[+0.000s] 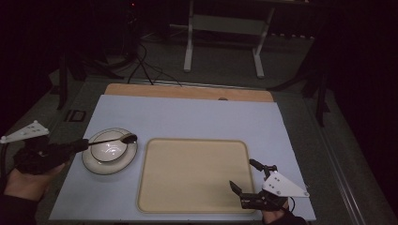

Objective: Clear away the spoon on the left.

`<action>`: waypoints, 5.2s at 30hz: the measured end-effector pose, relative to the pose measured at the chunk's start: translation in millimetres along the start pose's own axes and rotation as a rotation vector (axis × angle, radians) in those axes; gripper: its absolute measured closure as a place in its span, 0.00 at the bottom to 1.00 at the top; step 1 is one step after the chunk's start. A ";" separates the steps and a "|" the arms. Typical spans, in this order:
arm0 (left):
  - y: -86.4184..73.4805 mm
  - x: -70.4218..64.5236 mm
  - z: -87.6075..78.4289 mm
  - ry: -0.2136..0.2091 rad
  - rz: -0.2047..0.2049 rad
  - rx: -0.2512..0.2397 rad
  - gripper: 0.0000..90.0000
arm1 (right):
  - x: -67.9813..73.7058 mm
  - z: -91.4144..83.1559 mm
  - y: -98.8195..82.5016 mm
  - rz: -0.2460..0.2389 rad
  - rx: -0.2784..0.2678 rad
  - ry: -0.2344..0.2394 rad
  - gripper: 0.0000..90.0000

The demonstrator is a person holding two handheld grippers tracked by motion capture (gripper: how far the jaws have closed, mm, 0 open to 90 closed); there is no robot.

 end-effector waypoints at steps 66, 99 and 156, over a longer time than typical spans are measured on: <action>43.5 -95.5 133.0 -0.281 0.397 0.717 1.00 | 0.0 -1.7 0.4 -0.004 -0.010 0.017 0.11; 47.6 -94.9 202.9 -0.346 0.322 0.847 0.95 | -1.1 -3.2 -0.1 0.000 -0.014 0.020 0.11; 5.4 -33.0 305.5 -0.342 0.089 0.451 0.93 | -5.3 -1.9 -2.3 0.021 -0.006 0.024 0.11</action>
Point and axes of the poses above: each handheld gripper's, and its own axes: z roughly forward along the jaws, y roughly out of its top, x roughly to its left, the point moved 2 cm from there along z, roughly forward along the jaws, and after that the axes turned 10 degrees about -y, right-handed, at the moved point
